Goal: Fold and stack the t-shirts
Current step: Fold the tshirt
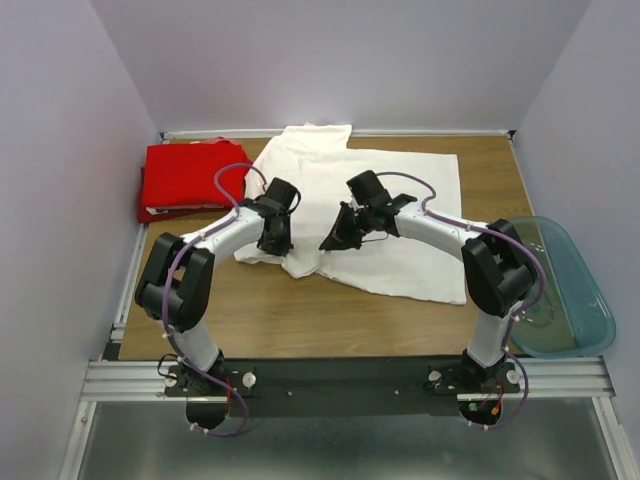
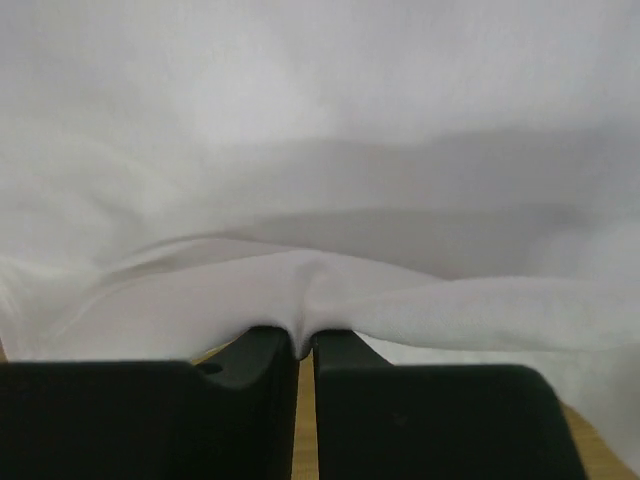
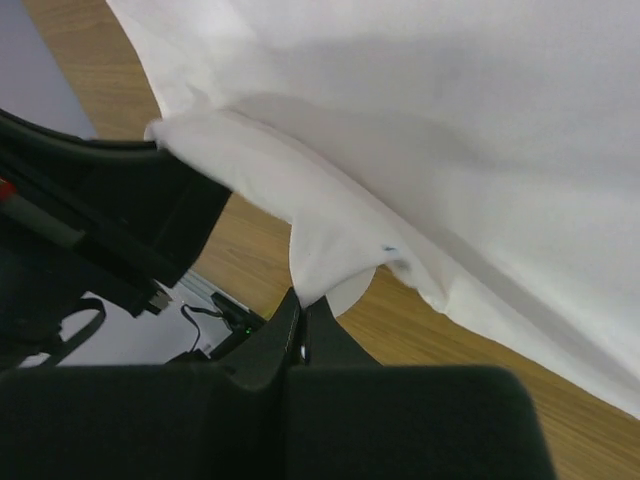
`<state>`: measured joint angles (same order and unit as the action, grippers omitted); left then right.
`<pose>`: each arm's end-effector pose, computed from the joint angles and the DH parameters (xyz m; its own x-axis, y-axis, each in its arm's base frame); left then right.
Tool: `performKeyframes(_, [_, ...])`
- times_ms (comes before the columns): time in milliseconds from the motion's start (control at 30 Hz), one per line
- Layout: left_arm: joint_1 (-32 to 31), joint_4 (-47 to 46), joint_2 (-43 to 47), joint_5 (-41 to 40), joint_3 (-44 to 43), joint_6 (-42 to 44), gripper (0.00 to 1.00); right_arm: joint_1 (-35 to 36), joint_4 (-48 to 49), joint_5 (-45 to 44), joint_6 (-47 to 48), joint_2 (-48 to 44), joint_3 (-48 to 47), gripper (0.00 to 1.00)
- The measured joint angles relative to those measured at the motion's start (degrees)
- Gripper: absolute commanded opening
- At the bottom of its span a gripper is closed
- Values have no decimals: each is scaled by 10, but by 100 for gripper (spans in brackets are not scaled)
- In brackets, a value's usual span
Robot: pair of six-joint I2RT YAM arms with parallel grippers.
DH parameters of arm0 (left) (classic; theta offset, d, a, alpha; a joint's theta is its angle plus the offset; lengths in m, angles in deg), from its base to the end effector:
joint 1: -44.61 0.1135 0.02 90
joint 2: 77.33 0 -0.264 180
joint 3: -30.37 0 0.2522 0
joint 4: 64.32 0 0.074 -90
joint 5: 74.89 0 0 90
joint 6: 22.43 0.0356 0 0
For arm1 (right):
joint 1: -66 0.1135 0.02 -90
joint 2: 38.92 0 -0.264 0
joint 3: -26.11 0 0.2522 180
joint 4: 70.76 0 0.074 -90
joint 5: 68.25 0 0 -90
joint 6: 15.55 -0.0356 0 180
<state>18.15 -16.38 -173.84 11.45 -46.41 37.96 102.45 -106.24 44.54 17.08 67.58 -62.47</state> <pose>0.2955 -0.1445 0.1893 -0.9289 -0.0884 -0.3595 -0.0414 0.9898 -0.1364 0.3125 0.2479 0.2033 -0.9659 0.2518 -0.0596 0.1483 0.7276 0.6698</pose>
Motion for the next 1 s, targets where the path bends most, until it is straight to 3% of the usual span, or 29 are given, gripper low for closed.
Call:
performKeyframes(133, [4, 8, -33, -12, -70, 21, 52, -2, -3, -1, 4, 1, 0, 1])
performKeyframes(267, [5, 4, -30, -18, -116, 28, 61, -2, -4, -5, 5, 2, 0, 1])
performKeyframes(433, [-5, 1, 21, -22, -90, 19, 63, -2, -5, -12, 5, 2, 0, 1])
performKeyframes(567, [-40, -14, 131, -19, -1, -12, 62, -5, -5, -16, 4, 2, 0, 3])
performKeyframes(667, [-54, -39, 215, -5, 90, -52, 59, -6, -6, -16, 5, 2, 0, 11])
performKeyframes(800, [-54, -74, 292, 15, 204, -109, 57, -7, -7, -22, 10, 2, 0, 28])
performKeyframes(1000, [-54, -125, 257, 39, 248, -147, 57, -9, -10, -57, 28, -7, 15, 39])
